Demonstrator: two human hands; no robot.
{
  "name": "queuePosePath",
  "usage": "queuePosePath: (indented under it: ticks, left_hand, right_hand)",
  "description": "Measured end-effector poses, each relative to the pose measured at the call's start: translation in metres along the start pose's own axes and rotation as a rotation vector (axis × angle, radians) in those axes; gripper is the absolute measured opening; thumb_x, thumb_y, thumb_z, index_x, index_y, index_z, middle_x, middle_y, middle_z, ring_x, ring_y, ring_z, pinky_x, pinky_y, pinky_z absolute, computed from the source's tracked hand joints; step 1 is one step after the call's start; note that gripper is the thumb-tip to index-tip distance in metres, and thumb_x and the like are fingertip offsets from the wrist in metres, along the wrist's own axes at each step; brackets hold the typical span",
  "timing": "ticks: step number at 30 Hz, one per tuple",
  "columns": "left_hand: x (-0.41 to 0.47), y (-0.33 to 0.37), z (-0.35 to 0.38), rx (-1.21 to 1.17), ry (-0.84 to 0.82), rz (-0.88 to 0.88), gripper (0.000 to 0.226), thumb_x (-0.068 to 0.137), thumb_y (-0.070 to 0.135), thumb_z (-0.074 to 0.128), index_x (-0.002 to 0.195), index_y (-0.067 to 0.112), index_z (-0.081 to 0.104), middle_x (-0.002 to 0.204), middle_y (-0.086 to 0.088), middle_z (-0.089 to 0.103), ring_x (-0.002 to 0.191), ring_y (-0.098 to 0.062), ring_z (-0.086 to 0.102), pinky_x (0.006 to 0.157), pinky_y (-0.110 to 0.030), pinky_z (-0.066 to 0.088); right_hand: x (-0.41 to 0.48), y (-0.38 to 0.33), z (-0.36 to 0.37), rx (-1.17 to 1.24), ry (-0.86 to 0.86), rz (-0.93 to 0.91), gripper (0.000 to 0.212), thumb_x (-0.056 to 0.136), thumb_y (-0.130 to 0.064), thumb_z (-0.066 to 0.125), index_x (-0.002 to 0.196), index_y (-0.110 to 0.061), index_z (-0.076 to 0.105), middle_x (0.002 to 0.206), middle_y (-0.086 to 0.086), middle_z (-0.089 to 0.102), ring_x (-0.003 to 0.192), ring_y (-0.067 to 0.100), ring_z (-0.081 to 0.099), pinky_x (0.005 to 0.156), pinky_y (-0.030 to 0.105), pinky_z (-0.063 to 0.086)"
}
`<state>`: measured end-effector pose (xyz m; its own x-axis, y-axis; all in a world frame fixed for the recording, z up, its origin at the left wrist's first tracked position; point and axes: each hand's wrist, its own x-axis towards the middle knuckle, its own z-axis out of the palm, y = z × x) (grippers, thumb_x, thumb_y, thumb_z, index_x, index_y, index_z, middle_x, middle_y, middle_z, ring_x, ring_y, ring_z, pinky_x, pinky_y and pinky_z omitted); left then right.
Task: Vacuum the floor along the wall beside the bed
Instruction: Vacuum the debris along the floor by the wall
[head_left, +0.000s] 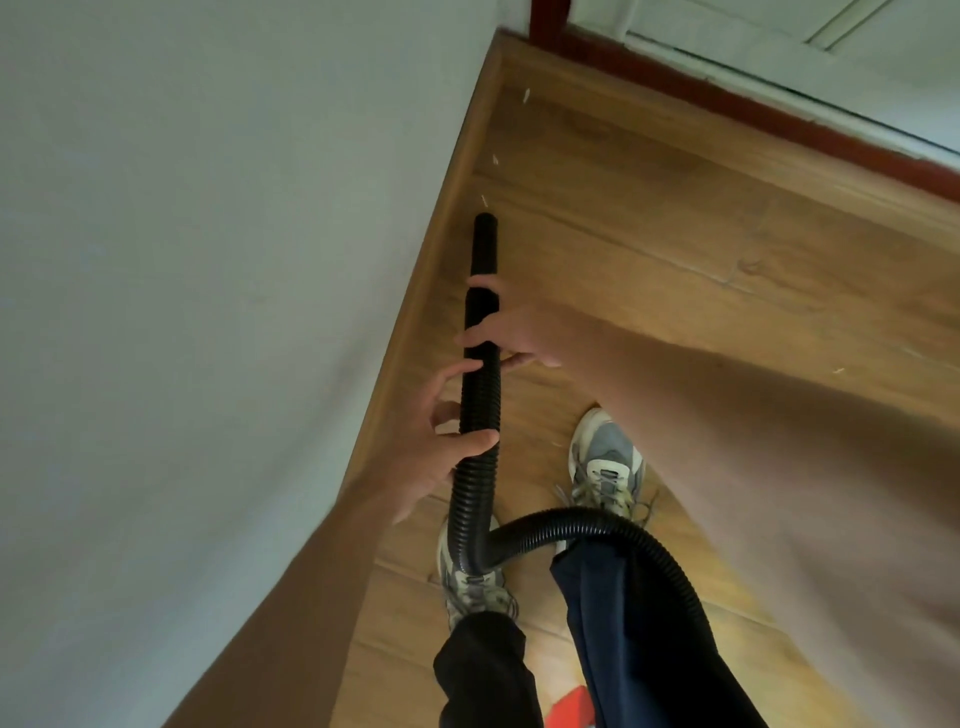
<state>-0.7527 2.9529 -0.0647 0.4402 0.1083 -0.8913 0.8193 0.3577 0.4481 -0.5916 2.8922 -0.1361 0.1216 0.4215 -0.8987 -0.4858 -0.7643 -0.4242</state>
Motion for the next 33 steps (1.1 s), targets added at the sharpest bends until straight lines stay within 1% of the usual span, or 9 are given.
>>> queuePosePath:
  ticks: [4,8,11,14,18,22,25,27,33]
  left_hand:
    - [-0.011,-0.004,0.0,-0.023,-0.007,-0.051,0.069,0.083,-0.002,0.074,0.125,0.049,0.054,0.122,-0.014,0.064,0.104,-0.031,0.07,0.067,-0.041,0.062]
    - [-0.022,-0.012,-0.003,-0.044,-0.006,-0.093,0.07,0.083,-0.003,0.073,0.128,0.046,0.052,0.122,-0.014,0.063,0.098,-0.029,0.072,0.069,-0.042,0.062]
    - [-0.025,-0.016,-0.002,-0.044,0.006,-0.112,0.071,0.083,-0.004,0.073,0.129,0.045,0.051,0.121,-0.011,0.064,0.095,-0.027,0.074,0.07,-0.042,0.062]
    - [-0.022,-0.014,0.0,-0.026,0.026,-0.108,0.07,0.084,-0.002,0.072,0.128,0.048,0.05,0.12,-0.009,0.065,0.095,-0.026,0.073,0.07,-0.039,0.062]
    - [-0.006,-0.002,0.004,0.013,0.027,-0.079,0.07,0.086,0.0,0.072,0.128,0.051,0.05,0.12,-0.011,0.064,0.098,-0.028,0.071,0.069,-0.031,0.06]
    - [0.013,0.014,0.011,0.036,0.015,-0.059,0.07,0.087,-0.001,0.071,0.127,0.051,0.05,0.122,-0.011,0.061,0.101,-0.028,0.07,0.074,-0.037,0.061]
    - [0.025,0.025,0.016,0.066,0.019,-0.027,0.071,0.086,-0.001,0.071,0.129,0.05,0.048,0.12,-0.01,0.062,0.1,-0.029,0.071,0.08,-0.044,0.062]
    - [0.032,0.031,0.019,0.079,0.018,-0.015,0.071,0.086,-0.001,0.071,0.131,0.048,0.048,0.119,-0.01,0.062,0.1,-0.028,0.07,0.08,-0.043,0.062]
    - [0.05,0.048,0.019,0.116,-0.007,0.015,0.071,0.087,-0.001,0.071,0.13,0.049,0.047,0.119,-0.009,0.062,0.109,-0.025,0.066,0.089,-0.049,0.059]
  right_hand:
    - [0.0,0.004,0.01,-0.022,-0.061,0.008,0.081,0.084,-0.008,0.074,0.147,-0.039,0.034,0.134,0.007,0.051,0.1,0.022,0.062,0.07,0.033,0.06]
    - [-0.003,0.009,0.022,-0.038,-0.116,0.012,0.081,0.084,-0.008,0.074,0.147,-0.039,0.034,0.132,0.007,0.051,0.103,0.023,0.062,0.076,0.036,0.06]
    - [-0.003,0.012,0.027,-0.04,-0.137,0.006,0.081,0.085,-0.007,0.074,0.148,-0.037,0.033,0.128,0.007,0.05,0.097,0.02,0.06,0.069,0.031,0.059]
    - [-0.002,0.016,0.025,-0.008,-0.12,-0.016,0.082,0.085,-0.007,0.074,0.149,-0.036,0.032,0.128,0.007,0.049,0.094,0.018,0.06,0.068,0.032,0.06]
    - [0.004,0.012,0.011,0.045,-0.052,-0.06,0.081,0.085,-0.005,0.072,0.149,-0.036,0.032,0.133,0.008,0.047,0.106,0.024,0.059,0.073,0.035,0.061]
    - [0.014,-0.002,-0.01,-0.031,-0.031,-0.072,0.084,0.085,-0.008,0.073,0.15,-0.039,0.031,0.137,0.009,0.046,0.109,0.027,0.059,0.08,0.042,0.061]
    - [0.02,-0.011,-0.024,-0.041,-0.01,-0.061,0.083,0.085,-0.008,0.073,0.149,-0.041,0.031,0.133,0.007,0.048,0.105,0.025,0.061,0.08,0.042,0.061]
    - [0.023,-0.016,-0.032,-0.049,-0.002,-0.05,0.083,0.085,-0.007,0.073,0.148,-0.042,0.032,0.127,0.006,0.05,0.1,0.023,0.062,0.08,0.041,0.061]
    - [0.029,-0.03,-0.05,-0.074,0.03,-0.063,0.08,0.086,-0.005,0.07,0.147,-0.042,0.033,0.12,0.003,0.049,0.093,0.017,0.06,0.061,0.026,0.057]
